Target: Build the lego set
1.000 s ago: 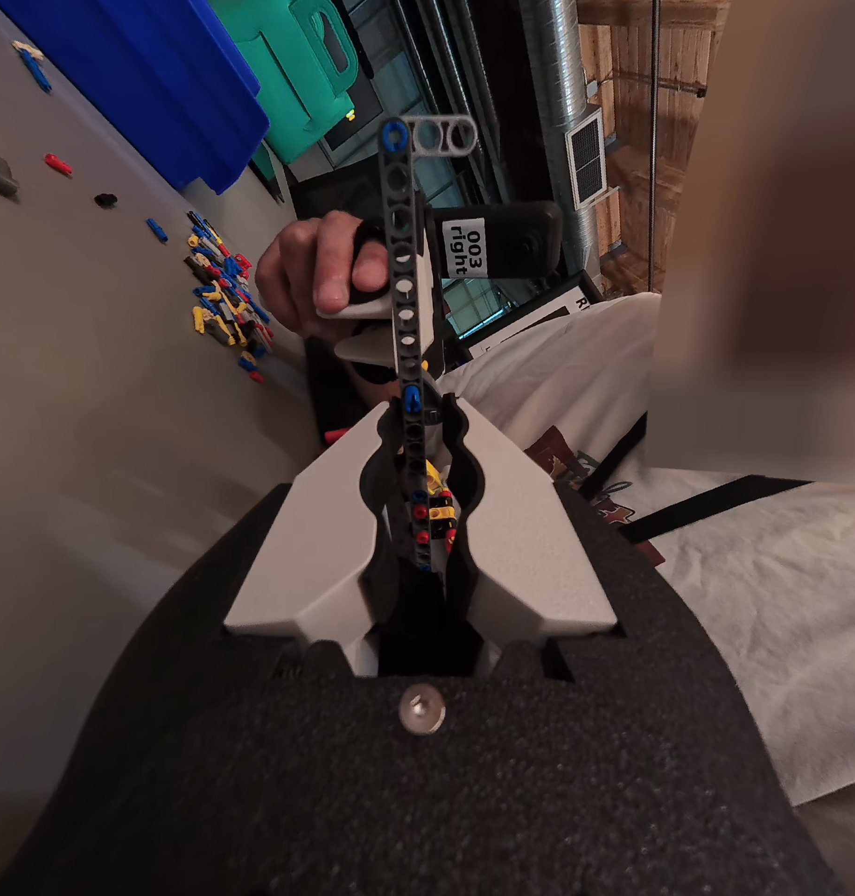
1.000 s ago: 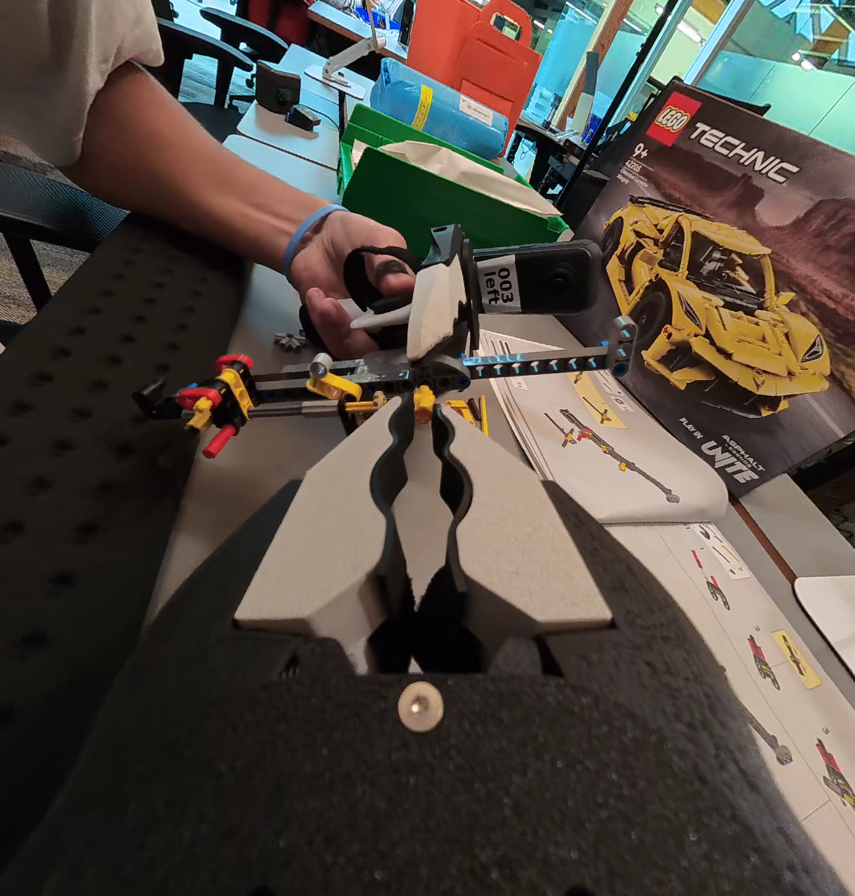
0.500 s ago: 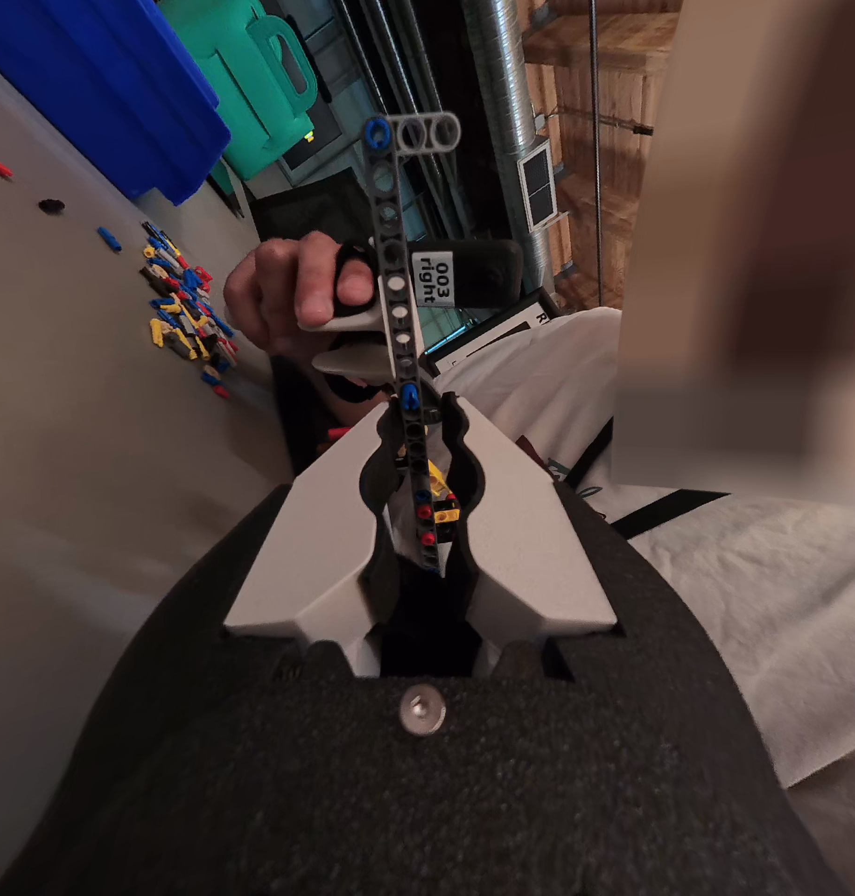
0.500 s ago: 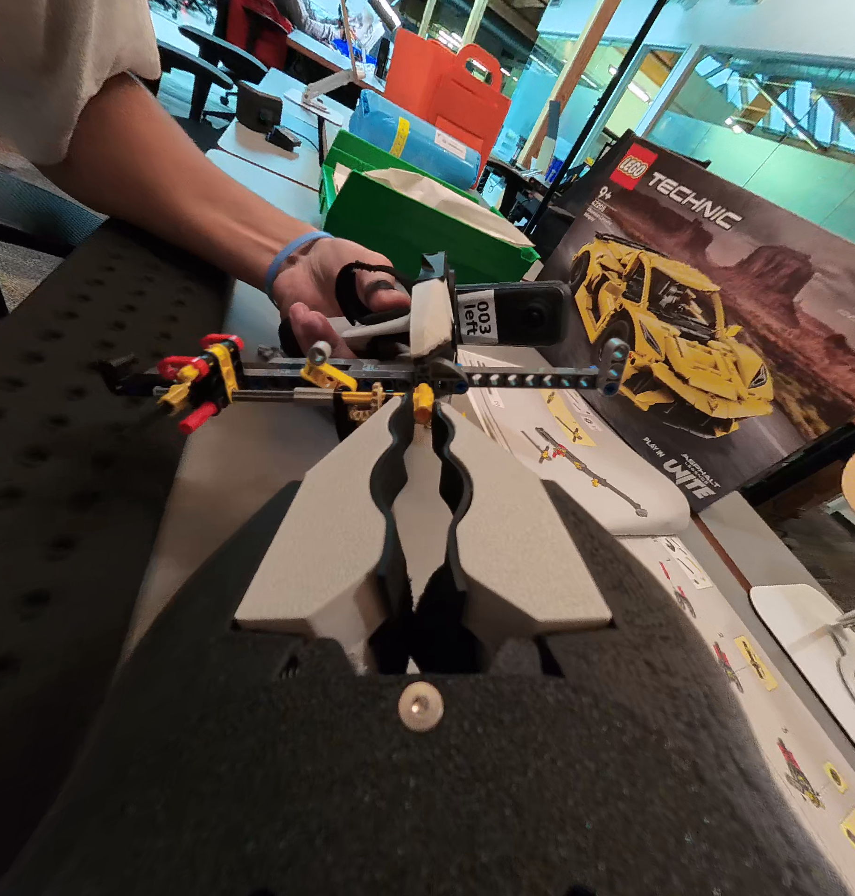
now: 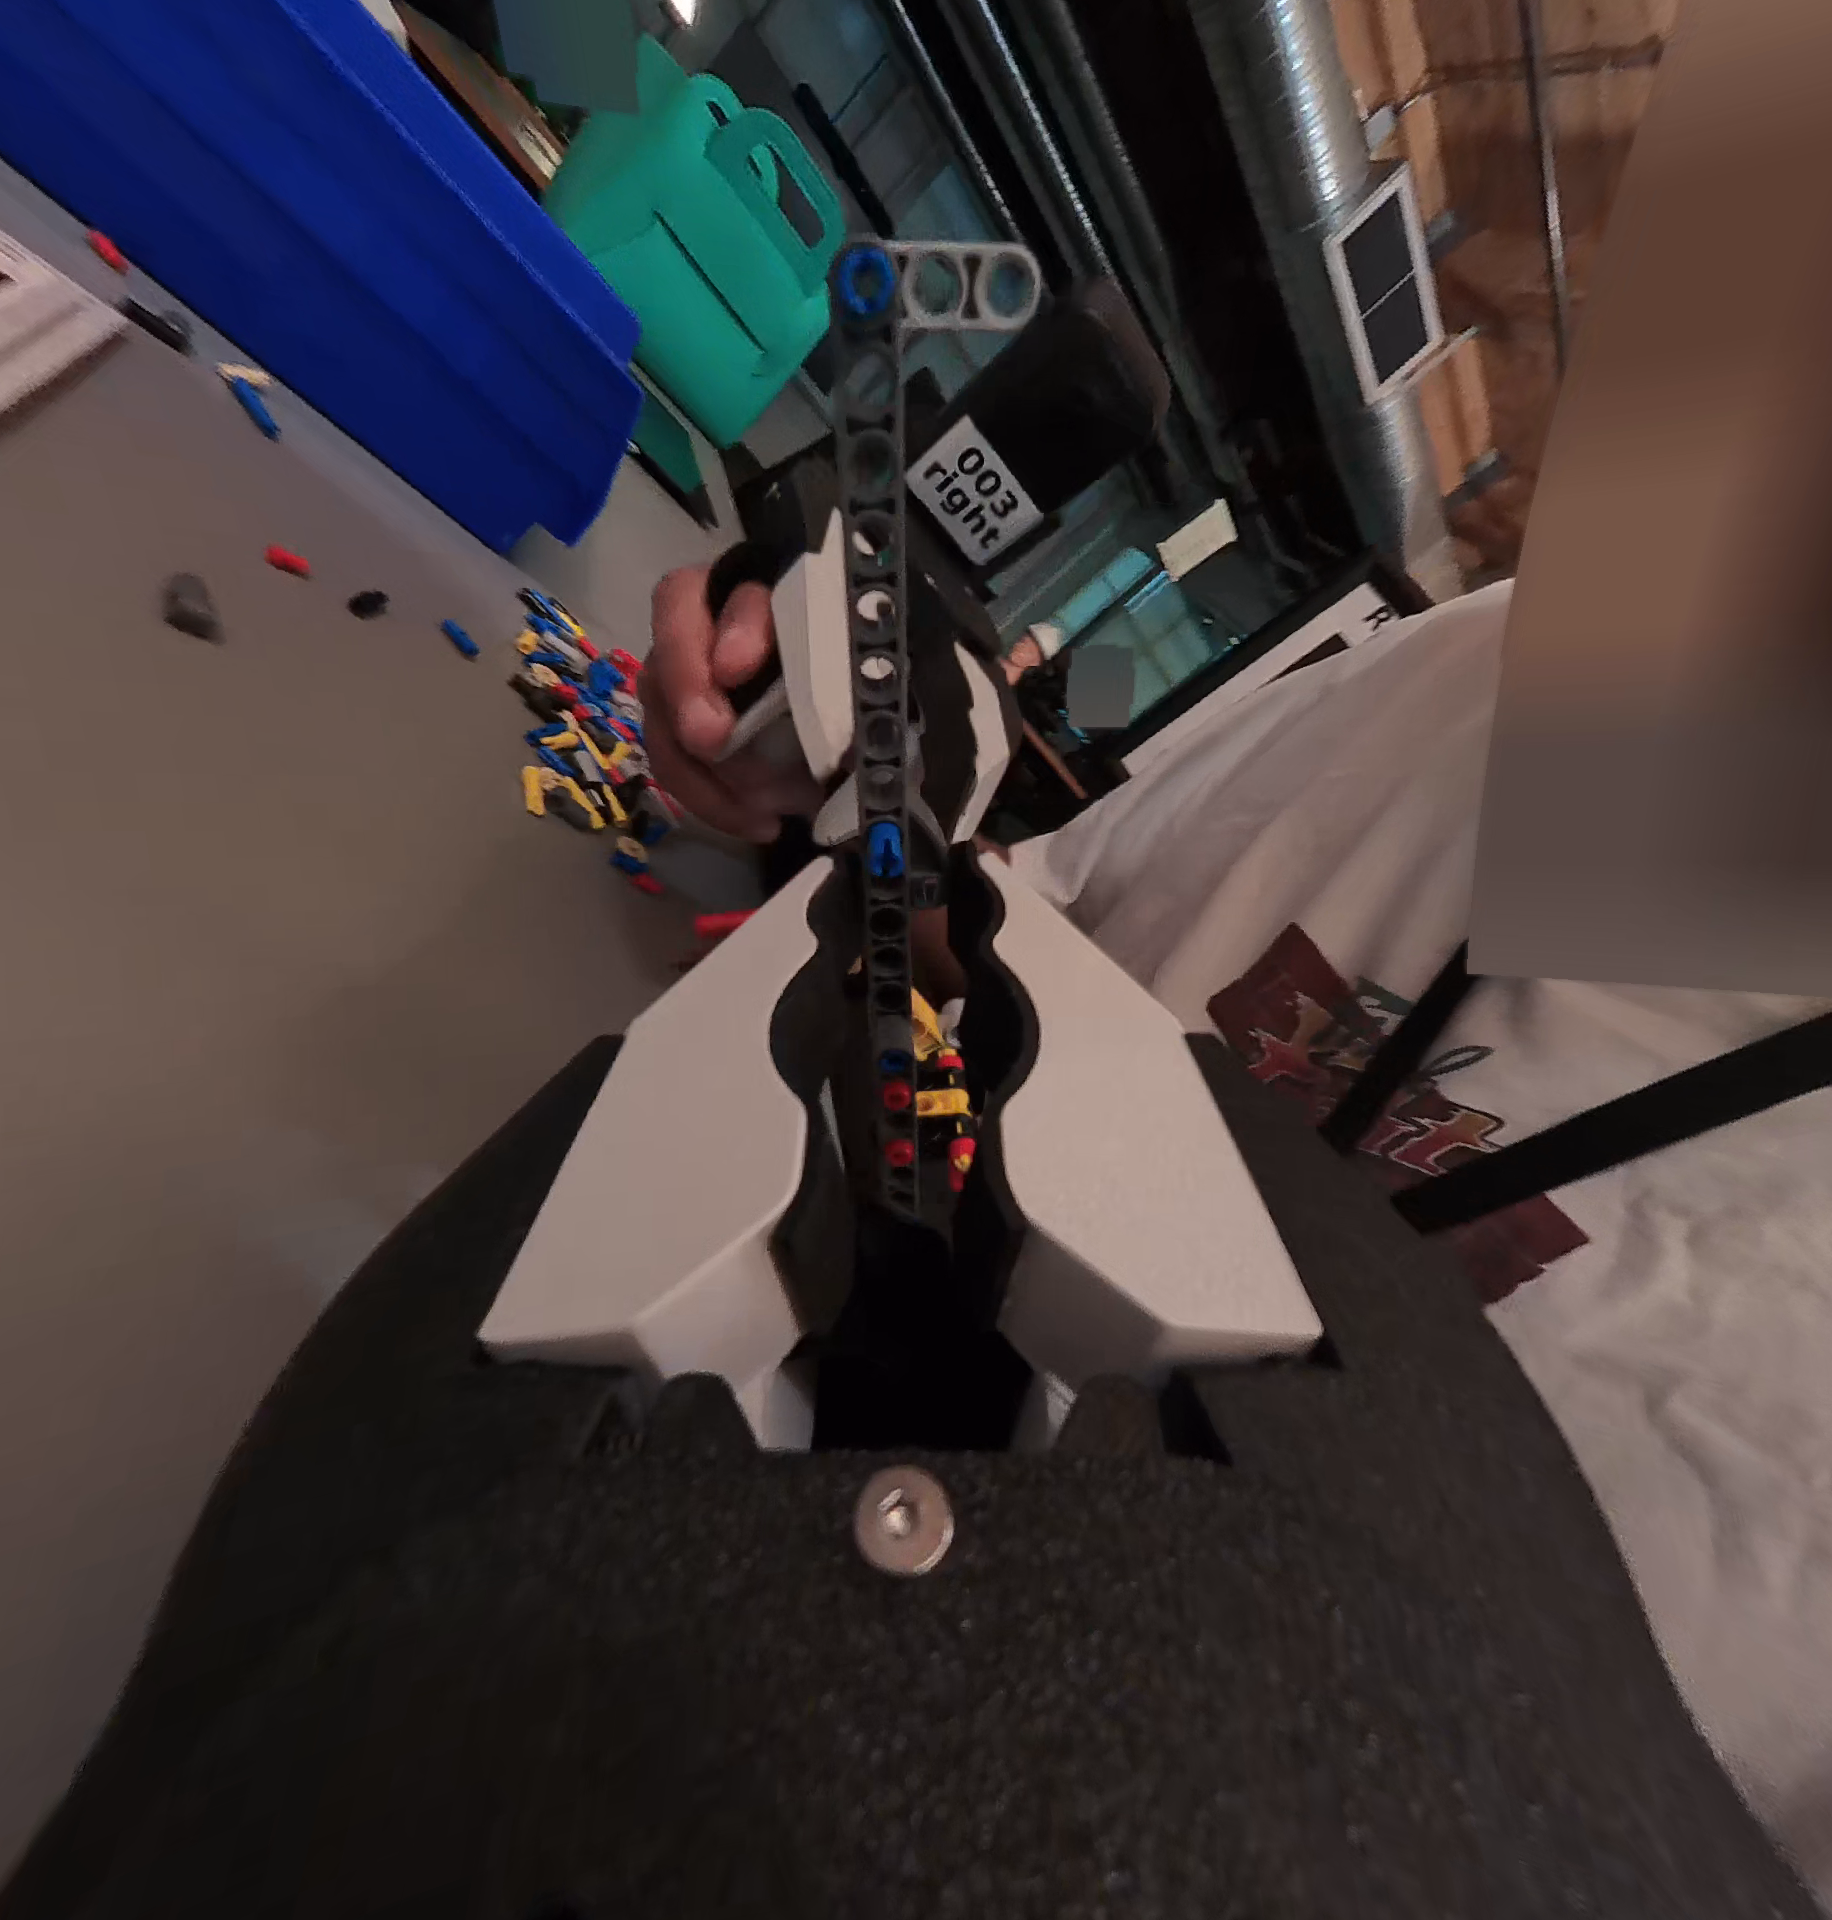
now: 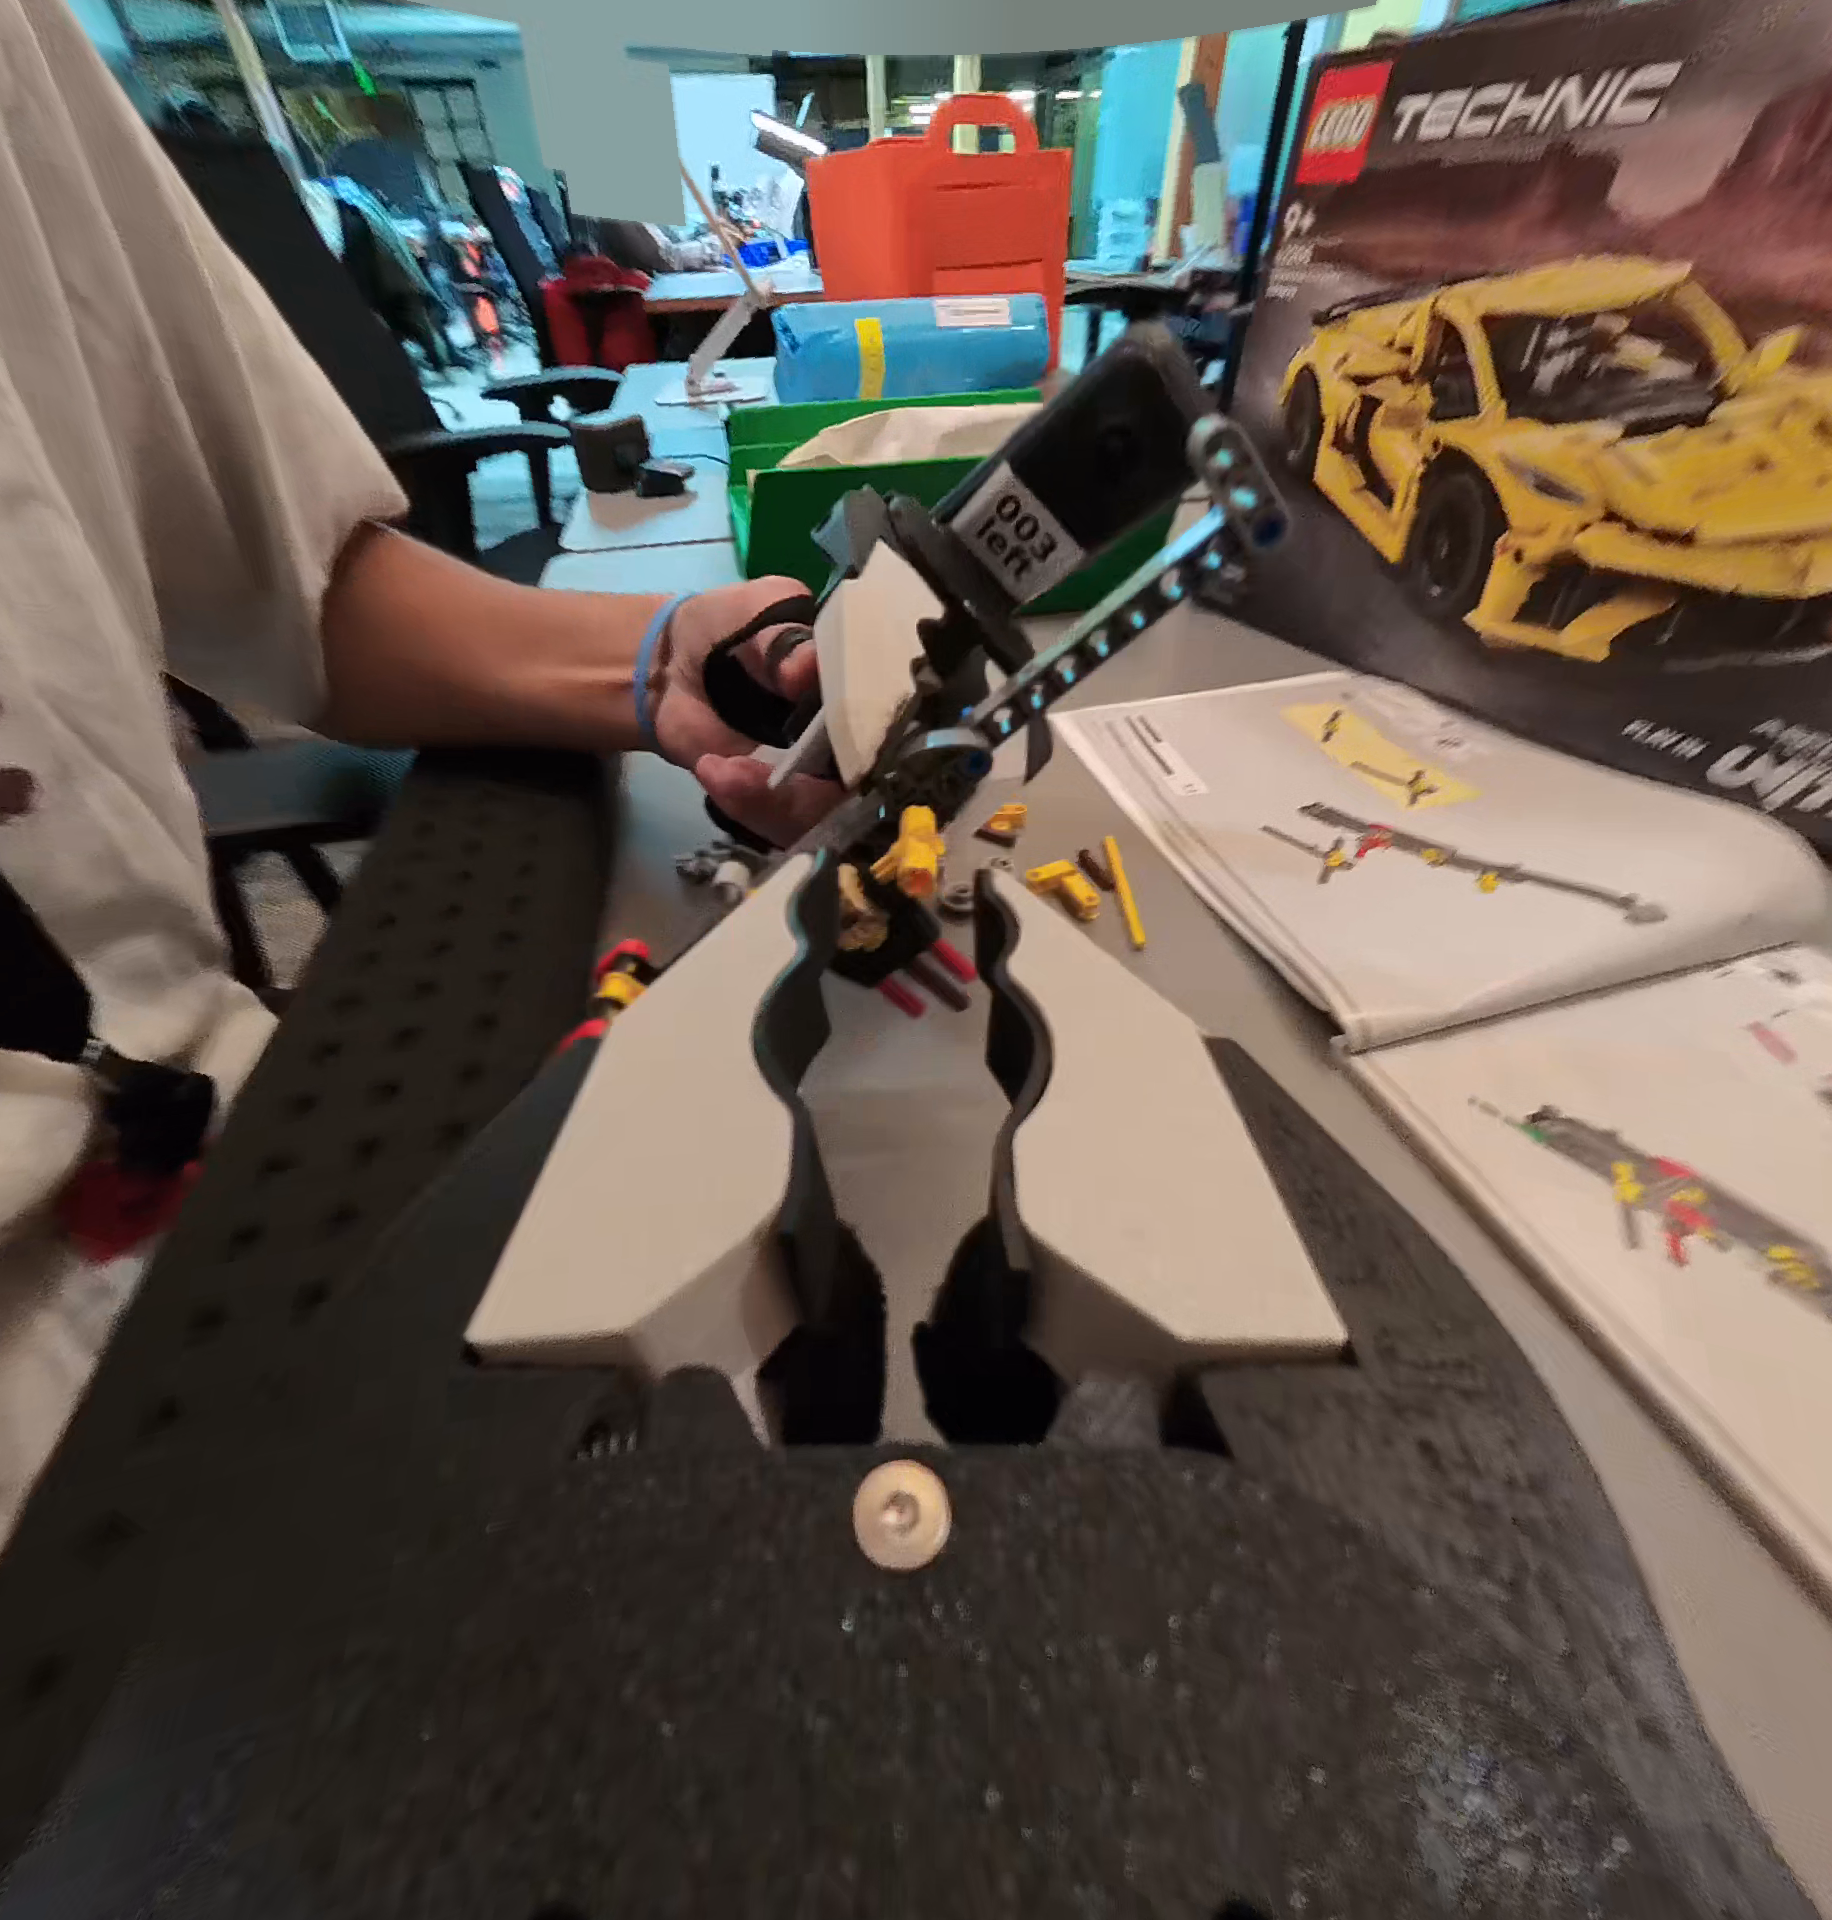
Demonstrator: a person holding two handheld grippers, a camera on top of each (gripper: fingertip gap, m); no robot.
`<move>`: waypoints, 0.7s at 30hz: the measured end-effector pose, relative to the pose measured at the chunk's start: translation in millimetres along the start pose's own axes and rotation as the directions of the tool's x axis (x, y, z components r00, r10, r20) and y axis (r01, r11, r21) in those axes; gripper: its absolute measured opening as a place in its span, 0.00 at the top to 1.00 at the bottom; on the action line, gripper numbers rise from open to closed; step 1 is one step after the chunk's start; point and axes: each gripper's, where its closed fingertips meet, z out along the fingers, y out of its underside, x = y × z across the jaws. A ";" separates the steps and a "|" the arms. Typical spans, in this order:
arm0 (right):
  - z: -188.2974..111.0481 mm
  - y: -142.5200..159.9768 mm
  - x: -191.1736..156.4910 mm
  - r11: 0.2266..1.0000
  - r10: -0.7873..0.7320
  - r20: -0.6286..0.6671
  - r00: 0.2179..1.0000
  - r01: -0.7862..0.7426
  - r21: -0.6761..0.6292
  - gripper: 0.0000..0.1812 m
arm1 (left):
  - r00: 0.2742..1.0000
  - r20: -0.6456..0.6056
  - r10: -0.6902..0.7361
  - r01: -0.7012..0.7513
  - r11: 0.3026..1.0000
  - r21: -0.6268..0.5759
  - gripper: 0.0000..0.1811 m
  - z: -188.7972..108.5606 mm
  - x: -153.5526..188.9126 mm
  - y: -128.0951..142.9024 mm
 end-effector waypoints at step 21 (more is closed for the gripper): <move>-0.2 8.6 -2.5 0.985 0.165 0.079 0.983 -0.161 -0.054 0.97 | 0.971 0.124 0.203 -0.193 0.977 -0.086 0.92 4.2 -2.8 7.2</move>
